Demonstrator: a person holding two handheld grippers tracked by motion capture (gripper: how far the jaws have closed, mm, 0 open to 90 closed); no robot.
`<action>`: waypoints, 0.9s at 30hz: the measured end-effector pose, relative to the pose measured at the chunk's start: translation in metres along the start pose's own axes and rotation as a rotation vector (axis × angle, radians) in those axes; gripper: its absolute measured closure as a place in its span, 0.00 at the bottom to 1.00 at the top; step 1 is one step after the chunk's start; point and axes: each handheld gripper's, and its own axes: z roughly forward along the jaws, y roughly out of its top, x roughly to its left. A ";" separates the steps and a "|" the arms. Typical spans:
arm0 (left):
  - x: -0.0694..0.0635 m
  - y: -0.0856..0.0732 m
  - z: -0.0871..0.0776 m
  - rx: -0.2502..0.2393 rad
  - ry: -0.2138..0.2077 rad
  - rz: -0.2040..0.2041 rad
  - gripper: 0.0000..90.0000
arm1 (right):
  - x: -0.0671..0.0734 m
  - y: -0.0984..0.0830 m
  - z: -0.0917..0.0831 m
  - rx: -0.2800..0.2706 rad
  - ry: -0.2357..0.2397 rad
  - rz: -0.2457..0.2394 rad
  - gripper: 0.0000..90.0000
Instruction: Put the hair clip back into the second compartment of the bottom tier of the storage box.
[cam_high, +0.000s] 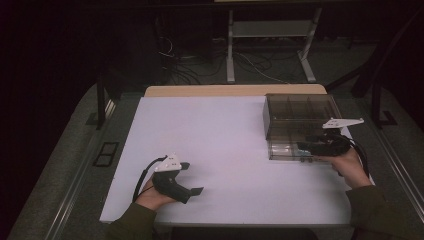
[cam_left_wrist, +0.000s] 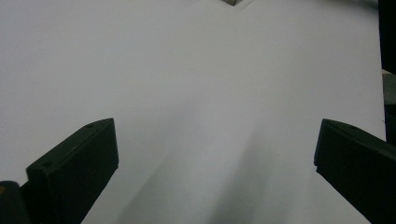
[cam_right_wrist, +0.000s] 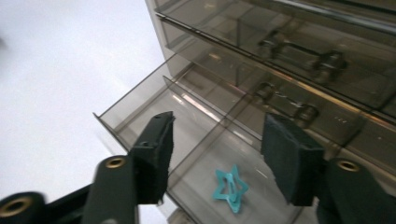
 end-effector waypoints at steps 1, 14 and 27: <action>0.000 0.000 0.000 0.002 -0.001 0.001 0.00 | 0.002 0.000 0.000 -0.003 0.003 -0.002 0.45; 0.000 0.000 0.000 -0.003 -0.008 -0.001 0.00 | 0.028 0.005 0.004 -0.063 0.003 -0.039 0.12; 0.001 0.002 0.001 -0.009 -0.010 -0.012 0.00 | 0.041 0.002 0.007 -0.070 0.001 -0.037 0.02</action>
